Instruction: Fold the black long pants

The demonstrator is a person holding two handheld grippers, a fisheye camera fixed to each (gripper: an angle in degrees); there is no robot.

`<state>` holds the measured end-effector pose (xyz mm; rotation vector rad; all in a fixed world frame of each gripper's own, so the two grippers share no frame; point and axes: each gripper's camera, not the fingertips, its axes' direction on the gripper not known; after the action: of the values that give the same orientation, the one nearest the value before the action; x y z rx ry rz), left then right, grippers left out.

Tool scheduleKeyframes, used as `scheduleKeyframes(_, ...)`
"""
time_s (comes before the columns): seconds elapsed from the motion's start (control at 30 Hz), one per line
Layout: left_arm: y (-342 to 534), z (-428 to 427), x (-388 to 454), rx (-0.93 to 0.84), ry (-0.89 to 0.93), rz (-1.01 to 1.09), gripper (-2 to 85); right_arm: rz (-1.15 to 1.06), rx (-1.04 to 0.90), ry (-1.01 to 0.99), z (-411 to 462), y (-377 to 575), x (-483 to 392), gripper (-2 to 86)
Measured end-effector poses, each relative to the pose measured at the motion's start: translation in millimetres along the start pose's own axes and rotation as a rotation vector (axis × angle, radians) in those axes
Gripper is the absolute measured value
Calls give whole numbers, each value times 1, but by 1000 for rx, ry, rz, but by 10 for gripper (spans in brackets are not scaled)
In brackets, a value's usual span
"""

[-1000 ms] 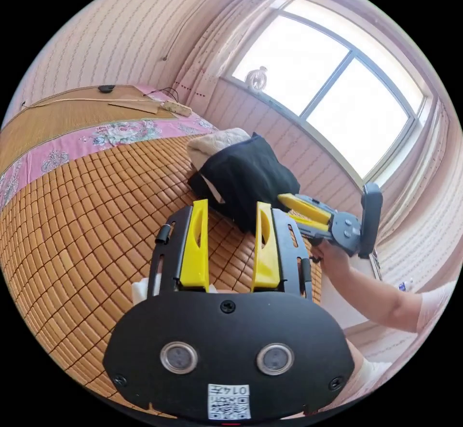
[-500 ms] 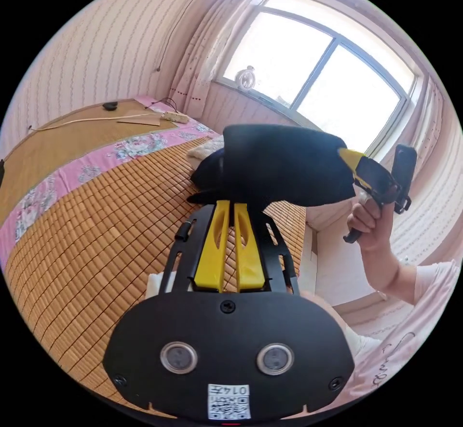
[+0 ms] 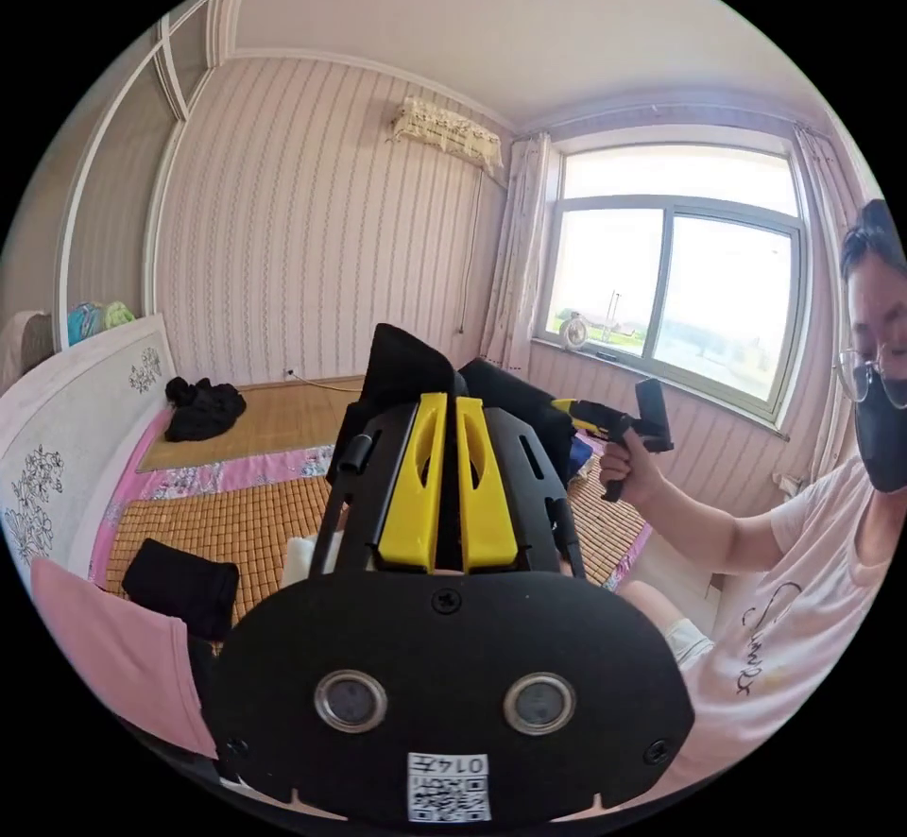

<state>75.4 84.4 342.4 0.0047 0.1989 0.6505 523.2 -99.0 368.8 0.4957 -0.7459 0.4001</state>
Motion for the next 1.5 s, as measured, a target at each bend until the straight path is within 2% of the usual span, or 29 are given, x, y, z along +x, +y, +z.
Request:
scheduleKeyframes(0.13,92,13,19,-191,68,-55,21,132,-177,284,3,81,53,5)
scheduleKeyframes(0.2,148,26,16,-291,84,-166,43,123,-368,490,14,124,77,7)
scheduleKeyframes(0.27,219,25,-1,-373,143,-395,48,192,-591,666,21,179,107,7)
scheduleKeyframes(0.37,273,-3,-21,-424,69,-562,48,246,-650,628,18,215,117,18)
scheduleKeyframes(0.5,297,-34,-45,-521,-87,-608,49,183,-683,583,43,226,110,84)
scheduleKeyframes(0.67,315,-42,-67,-611,-269,-585,95,40,-845,420,133,232,90,158)
scheduleKeyframes(0.83,327,-19,-90,-695,-298,-638,110,-22,-972,382,210,236,89,199)
scheduleKeyframes(0.9,327,-5,-96,-754,-358,-612,118,2,-976,373,230,234,92,203)
scheduleKeyframes(1.0,332,21,-109,-871,-406,-596,131,43,-998,466,254,240,105,183)
scheduleKeyframes(1.07,338,35,-114,-949,-430,-596,117,36,-1018,530,261,245,114,129)
scheduleKeyframes(1.17,333,37,-115,-995,-408,-515,75,-18,-1015,497,250,236,117,38)
scheduleKeyframes(1.3,325,24,-113,-974,-338,-470,59,-26,-940,520,199,204,136,27)
scheduleKeyframes(1.4,312,4,-108,-899,-299,-454,58,84,-781,543,127,159,165,23)
scheduleKeyframes(1.5,283,-21,-110,-735,-278,-461,56,135,-579,653,47,113,182,23)
